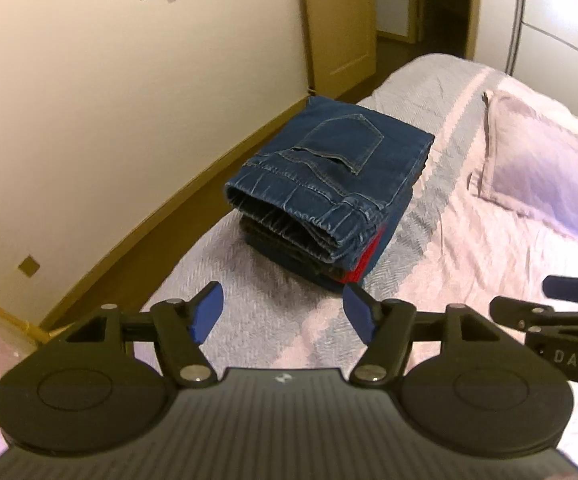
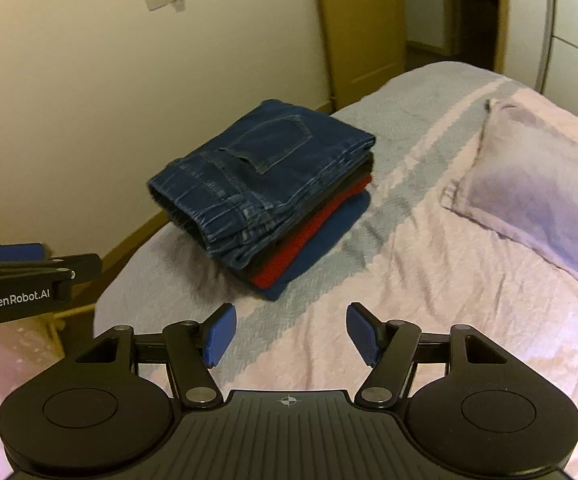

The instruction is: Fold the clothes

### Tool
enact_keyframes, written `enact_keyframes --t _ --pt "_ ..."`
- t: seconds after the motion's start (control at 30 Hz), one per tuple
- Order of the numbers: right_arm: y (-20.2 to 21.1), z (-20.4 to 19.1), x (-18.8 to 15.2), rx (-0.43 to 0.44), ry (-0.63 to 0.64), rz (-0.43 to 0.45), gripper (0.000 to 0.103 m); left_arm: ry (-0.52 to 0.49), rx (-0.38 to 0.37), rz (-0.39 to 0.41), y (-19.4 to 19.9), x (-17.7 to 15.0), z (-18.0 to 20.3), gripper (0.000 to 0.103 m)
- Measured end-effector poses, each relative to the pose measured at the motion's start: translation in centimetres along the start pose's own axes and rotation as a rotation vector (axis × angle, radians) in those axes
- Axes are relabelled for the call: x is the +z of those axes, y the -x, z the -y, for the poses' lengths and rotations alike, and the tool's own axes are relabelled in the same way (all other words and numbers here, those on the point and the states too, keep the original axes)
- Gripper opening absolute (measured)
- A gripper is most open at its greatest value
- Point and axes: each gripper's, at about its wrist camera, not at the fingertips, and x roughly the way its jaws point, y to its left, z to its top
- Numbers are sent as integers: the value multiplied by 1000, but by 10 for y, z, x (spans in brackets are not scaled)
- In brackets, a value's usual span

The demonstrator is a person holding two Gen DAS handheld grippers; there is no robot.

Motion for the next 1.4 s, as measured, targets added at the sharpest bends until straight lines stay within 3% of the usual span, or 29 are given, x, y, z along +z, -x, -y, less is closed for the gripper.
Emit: enact_keyframes --t 0.27,0.57,0.93,1.4 --pt "3 20 8 62 63 -56 65 95 24 -26 12 -8 19 63" --pt "-13 43 25 35 189 -131 65 189 1 -80 -1 -12 54 63" --pt "-47 75 46 39 246 -202 65 230 33 -123 -28 -6 82 63" --pt "-69 96 68 61 244 -210 65 224 55 -116 -51 13 103 63"
